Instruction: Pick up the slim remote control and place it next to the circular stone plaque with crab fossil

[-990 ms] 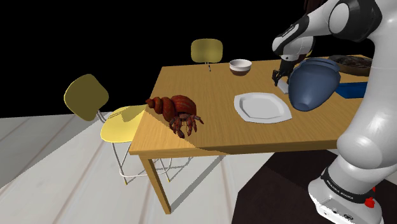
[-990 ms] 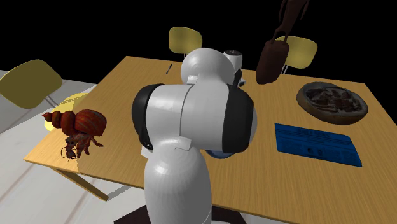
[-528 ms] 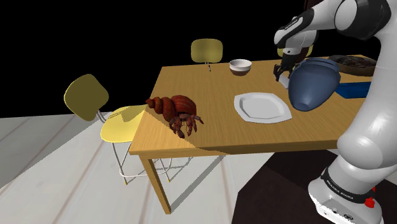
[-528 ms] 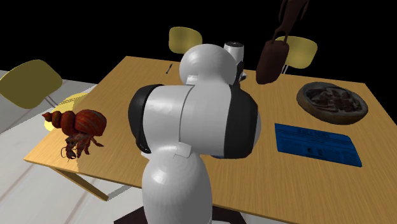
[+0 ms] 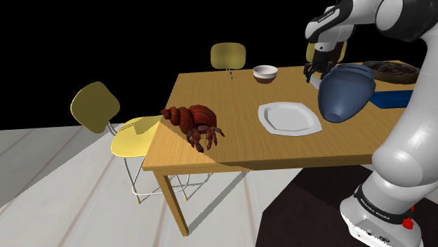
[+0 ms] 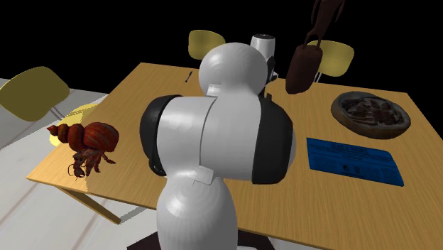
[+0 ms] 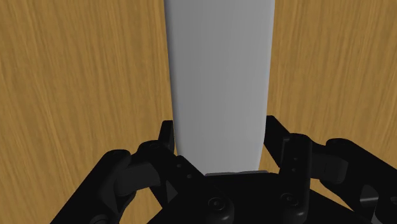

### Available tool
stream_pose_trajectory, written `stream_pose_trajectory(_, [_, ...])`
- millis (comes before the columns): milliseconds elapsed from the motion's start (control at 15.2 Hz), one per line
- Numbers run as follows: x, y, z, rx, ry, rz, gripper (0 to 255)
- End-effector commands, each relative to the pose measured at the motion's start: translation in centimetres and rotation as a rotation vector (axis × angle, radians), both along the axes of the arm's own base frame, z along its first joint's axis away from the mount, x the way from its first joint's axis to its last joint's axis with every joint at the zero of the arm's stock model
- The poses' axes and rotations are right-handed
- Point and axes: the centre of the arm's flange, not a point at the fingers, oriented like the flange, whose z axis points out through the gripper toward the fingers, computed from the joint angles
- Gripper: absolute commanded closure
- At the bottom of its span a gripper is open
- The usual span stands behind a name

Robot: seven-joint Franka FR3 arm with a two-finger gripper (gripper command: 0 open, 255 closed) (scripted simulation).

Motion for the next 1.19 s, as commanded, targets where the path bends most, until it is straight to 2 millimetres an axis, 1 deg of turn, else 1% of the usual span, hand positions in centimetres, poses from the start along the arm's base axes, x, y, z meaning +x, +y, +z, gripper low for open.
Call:
stream_pose_trajectory(0, [0.0,0.0,1.1,0.000,0.000,0.000,255])
stream_pose_trajectory(726, [0.0,0.0,6.9,0.000,0.000,0.000,255])
stream_pose_trajectory(792, [0.0,0.0,7.2,0.000,0.000,0.000,255])
stream_pose_trajectory(1122, [-2.4,-6.2,7.2,0.000,0.000,0.000,255])
